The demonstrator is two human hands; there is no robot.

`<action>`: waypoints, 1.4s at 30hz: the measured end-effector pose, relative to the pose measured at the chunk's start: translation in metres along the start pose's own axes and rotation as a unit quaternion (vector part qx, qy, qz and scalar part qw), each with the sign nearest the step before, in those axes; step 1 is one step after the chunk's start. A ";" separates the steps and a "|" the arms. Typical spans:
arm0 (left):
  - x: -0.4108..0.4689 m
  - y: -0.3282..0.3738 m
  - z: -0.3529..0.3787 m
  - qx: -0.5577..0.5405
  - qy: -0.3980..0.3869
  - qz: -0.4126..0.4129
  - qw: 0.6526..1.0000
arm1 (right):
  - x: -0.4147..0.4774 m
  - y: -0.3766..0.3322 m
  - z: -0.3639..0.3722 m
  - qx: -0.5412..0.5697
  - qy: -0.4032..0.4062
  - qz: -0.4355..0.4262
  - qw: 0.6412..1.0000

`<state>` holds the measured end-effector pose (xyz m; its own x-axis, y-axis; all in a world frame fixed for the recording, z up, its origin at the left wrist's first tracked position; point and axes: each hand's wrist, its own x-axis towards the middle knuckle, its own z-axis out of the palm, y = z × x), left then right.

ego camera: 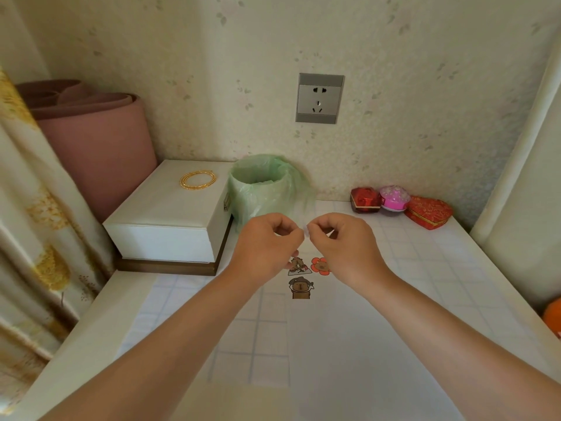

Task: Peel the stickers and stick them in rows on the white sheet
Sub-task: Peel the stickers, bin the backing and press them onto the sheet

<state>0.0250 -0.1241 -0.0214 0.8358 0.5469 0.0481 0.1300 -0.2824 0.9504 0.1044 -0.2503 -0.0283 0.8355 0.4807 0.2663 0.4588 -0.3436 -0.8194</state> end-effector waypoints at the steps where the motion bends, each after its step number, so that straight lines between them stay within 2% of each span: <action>1: 0.001 -0.001 -0.001 0.006 0.007 0.006 1.000 | 0.000 -0.002 0.000 0.010 0.004 0.003 1.000; 5: 0.006 -0.008 -0.010 0.047 0.010 0.023 0.999 | 0.001 -0.007 0.003 0.085 -0.025 0.048 0.995; 8: 0.004 -0.010 -0.017 0.081 -0.005 0.035 0.996 | 0.001 -0.009 0.009 0.102 -0.046 0.059 0.992; 13: 0.002 -0.010 -0.033 0.070 -0.017 0.038 0.997 | 0.000 -0.013 0.018 0.111 -0.048 0.039 0.992; 16: 0.000 -0.012 -0.046 0.077 -0.038 0.051 0.995 | -0.003 -0.015 0.025 0.082 -0.045 0.001 0.996; 19: -0.004 -0.015 -0.059 0.095 -0.048 0.060 0.992 | -0.007 -0.020 0.032 0.070 -0.036 0.001 0.997; 26: -0.003 -0.011 -0.091 0.198 0.027 0.082 0.976 | 0.008 -0.036 0.037 0.101 0.032 0.039 0.994; 29: 0.002 -0.011 -0.105 0.193 0.079 0.087 0.974 | 0.031 -0.050 0.038 0.075 0.071 0.002 0.995; 32: 0.007 -0.012 -0.111 0.178 0.093 0.072 0.977 | 0.065 -0.060 0.043 0.000 0.088 -0.039 0.995; 39: 0.011 -0.013 -0.111 0.137 0.065 0.036 0.988 | 0.126 -0.071 0.061 -0.215 0.036 -0.038 0.975; 42: 0.013 -0.012 -0.111 0.121 0.057 0.028 0.991 | 0.137 -0.067 0.063 -0.227 0.013 -0.020 0.974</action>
<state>-0.0251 -0.0264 0.0023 0.7812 0.6069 0.1462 0.2209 -0.4878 0.8446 0.1694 -0.1104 0.0308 0.8192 0.4824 0.3102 0.5721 -0.6494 -0.5010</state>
